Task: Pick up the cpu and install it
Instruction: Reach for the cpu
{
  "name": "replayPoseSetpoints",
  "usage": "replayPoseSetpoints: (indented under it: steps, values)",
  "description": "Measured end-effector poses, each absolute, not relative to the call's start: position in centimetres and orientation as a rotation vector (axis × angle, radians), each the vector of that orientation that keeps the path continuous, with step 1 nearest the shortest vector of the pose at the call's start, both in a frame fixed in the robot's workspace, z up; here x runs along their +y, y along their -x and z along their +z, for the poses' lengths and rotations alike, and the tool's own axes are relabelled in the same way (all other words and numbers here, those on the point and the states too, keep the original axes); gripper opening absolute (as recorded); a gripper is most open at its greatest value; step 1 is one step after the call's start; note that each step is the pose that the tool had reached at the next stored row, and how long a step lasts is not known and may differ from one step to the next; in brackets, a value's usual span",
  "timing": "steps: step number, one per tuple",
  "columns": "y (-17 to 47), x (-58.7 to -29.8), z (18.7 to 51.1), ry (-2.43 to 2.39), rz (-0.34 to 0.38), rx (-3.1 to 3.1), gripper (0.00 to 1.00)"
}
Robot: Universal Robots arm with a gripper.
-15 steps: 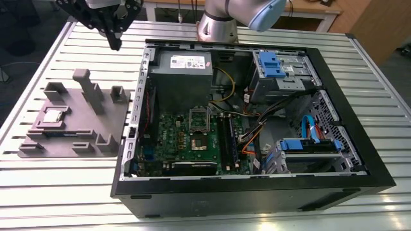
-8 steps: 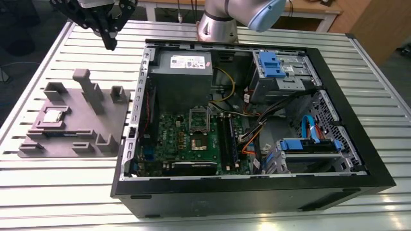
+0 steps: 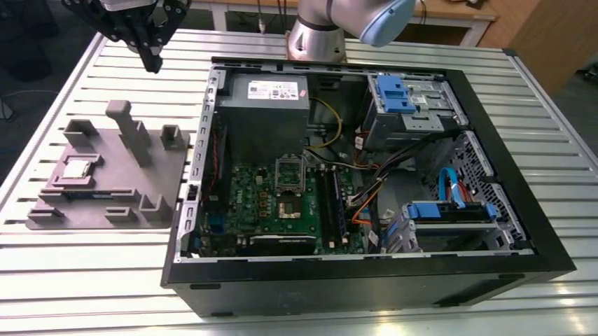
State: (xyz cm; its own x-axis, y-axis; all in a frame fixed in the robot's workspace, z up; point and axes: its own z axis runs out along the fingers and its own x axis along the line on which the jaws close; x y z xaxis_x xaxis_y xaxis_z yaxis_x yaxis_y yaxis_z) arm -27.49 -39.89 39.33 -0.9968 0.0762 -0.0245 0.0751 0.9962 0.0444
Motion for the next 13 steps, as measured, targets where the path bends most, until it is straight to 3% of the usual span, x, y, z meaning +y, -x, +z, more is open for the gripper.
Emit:
replayPoseSetpoints:
  steps: [13]
  values:
    - [29.1,-39.9,39.3,-0.118,0.068,3.112,0.1]
